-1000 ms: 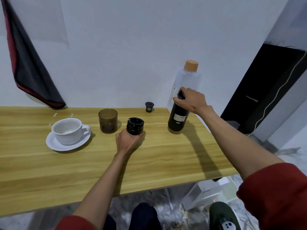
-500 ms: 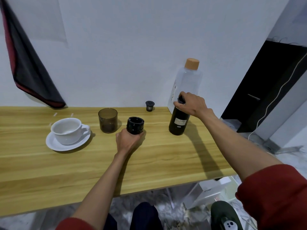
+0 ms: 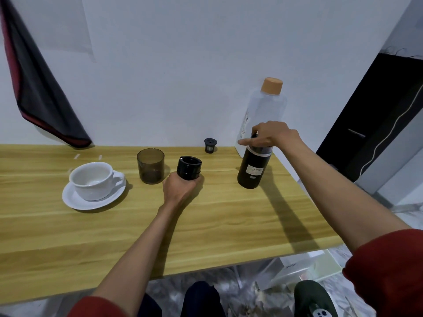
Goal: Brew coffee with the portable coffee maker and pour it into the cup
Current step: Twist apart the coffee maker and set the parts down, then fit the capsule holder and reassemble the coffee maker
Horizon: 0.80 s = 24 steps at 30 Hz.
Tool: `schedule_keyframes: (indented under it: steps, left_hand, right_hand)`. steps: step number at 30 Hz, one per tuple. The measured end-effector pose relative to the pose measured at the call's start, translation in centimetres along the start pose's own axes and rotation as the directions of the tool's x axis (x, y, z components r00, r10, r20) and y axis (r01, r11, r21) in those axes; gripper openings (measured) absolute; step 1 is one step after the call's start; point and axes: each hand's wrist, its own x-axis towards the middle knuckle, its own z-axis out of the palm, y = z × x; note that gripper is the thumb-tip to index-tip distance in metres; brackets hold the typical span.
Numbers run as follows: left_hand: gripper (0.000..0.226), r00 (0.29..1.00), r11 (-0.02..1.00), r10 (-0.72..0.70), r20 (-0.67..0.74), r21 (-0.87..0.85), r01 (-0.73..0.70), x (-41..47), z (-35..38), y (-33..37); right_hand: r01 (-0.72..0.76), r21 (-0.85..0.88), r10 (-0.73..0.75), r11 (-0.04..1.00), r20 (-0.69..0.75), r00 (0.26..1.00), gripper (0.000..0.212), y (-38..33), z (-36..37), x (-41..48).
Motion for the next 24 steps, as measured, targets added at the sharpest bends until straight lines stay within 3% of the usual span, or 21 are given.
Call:
schedule_keyframes:
  steps: [3, 6, 12, 19, 24]
  left_hand:
    - [0.022, 1.000, 0.998, 0.006, 0.016, -0.061, -0.005, 1.4, -0.1, -0.7]
    - [0.022, 1.000, 0.996, 0.007, 0.001, -0.093, -0.007, 2.1, 0.1, -1.3]
    - [0.020, 0.999, 0.993, 0.049, -0.016, -0.111, -0.051, 2.2, 0.2, -1.5]
    - [0.028, 0.998, 1.000, -0.022, -0.065, -0.022, 0.020, 2.9, 0.4, -1.8]
    - [0.025, 0.998, 1.000, 0.003, -0.059, -0.019, -0.004, 2.9, 0.4, -1.9]
  right_hand:
    - [0.050, 0.031, -0.047, 0.998, -0.103, 0.994, 0.061, -1.9, -0.8, 1.2]
    - [0.142, 0.204, -0.094, 0.969, -0.226, 0.970, 0.048, -4.9, -0.6, 2.7]
    - [0.130, 0.587, 0.045, 0.799, -0.274, 0.961, 0.049, -10.8, 4.8, 7.1]
    - [0.021, 0.661, 0.128, 0.750, -0.176, 0.976, 0.054, -13.3, 11.6, 10.3]
    - [0.090, 0.667, 0.118, 0.740, -0.260, 0.958, 0.031, -13.7, 12.9, 10.4]
